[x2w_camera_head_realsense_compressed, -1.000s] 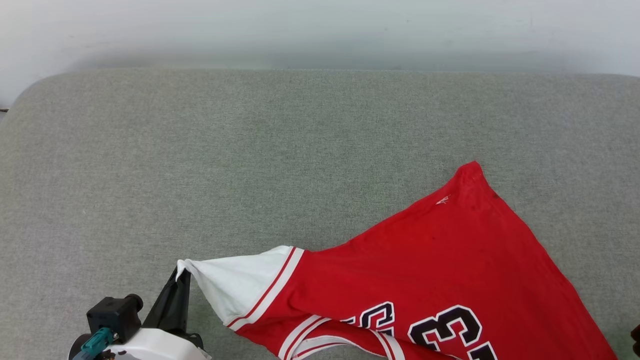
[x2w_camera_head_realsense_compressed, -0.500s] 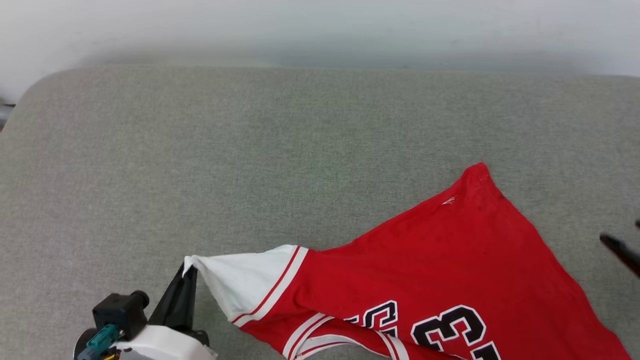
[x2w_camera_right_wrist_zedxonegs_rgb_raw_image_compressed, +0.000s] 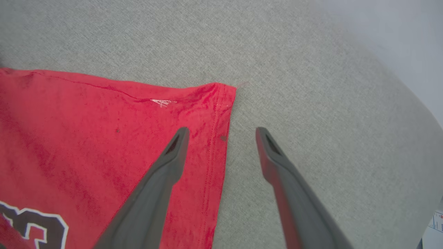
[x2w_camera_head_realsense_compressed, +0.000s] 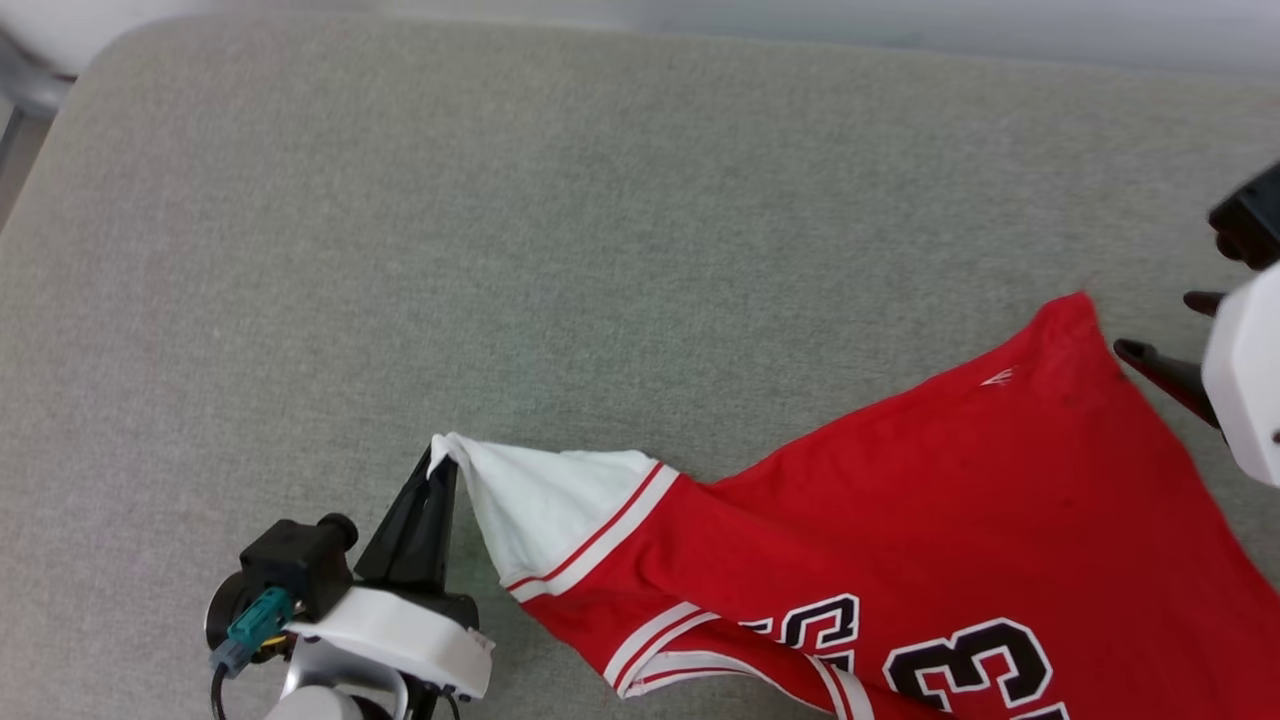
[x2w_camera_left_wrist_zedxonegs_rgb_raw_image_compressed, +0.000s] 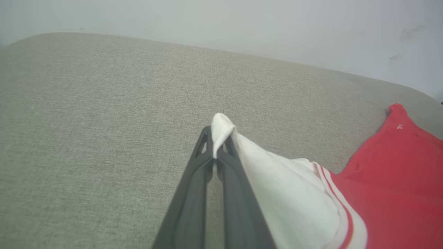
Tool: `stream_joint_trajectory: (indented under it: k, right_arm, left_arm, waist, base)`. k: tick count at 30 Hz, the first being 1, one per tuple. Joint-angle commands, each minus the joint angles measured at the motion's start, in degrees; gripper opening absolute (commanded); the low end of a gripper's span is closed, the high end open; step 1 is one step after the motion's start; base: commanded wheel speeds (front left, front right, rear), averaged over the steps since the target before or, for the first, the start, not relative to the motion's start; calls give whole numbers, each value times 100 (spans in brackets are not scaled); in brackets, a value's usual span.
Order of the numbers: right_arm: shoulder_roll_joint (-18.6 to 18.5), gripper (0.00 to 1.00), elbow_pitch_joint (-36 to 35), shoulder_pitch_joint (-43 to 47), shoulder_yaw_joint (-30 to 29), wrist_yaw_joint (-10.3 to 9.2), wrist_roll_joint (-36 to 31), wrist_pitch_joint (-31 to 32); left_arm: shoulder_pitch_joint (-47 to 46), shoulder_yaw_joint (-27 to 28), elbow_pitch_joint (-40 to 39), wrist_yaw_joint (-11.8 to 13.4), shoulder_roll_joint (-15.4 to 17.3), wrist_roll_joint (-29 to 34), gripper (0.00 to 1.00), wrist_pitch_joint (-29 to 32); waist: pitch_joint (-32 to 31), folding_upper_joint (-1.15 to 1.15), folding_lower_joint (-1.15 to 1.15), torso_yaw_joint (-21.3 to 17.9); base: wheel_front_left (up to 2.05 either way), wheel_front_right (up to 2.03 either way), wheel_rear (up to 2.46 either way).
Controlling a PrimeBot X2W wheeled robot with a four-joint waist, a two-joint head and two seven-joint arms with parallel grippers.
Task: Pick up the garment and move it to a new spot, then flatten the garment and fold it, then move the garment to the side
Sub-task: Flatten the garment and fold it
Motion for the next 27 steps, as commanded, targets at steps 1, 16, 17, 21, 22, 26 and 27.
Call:
stream_joint_trajectory:
  k: [1, 16, 17, 21, 22, 26, 27]
  right_arm:
    - [84, 100, 148, -222, 129, -6, -49, 125]
    - [420, 43, 1929, -1072, 2256, -5, 17, 147]
    - [427, 0, 1963, -1107, 2306, -5, 81, 62]
    - [446, 0, 2054, -1303, 2358, -5, 247, -435]
    - [446, 0, 2055, -1354, 2346, -5, 297, -608]
    - [496, 0, 2016, -1472, 2301, -5, 483, -1329]
    - [491, 0, 2002, -1472, 2309, -6, 529, -1500]
  left_arm:
    - [-108, -9, -18, -25, -42, 38, 0, -39]
    - [-560, -107, 247, -178, -347, 168, 0, -182]
    - [-545, -97, 268, -182, -340, 163, 0, -187]
    - [-480, -71, 356, -192, -293, 136, 0, -191]
    - [-460, -63, 377, -203, -278, 127, 0, -194]
    - [-402, 22, 402, -210, -188, 104, 0, -200]
    - [-393, 50, 389, -213, -160, 97, 0, -203]
  waist:
    - [215, 0, -1, 162]
    - [771, 0, -1, 442]
    - [747, 0, -1, 423]
    - [566, 0, -1, 337]
    - [502, 0, -1, 315]
    - [169, 0, -1, 181]
    - [78, 0, -1, 143]
  base:
    - [0, 0, 0]
    - [0, 0, 0]
    - [0, 0, 0]
    - [0, 0, 0]
    - [0, 0, 0]
    - [0, 0, 0]
    - [0, 0, 0]
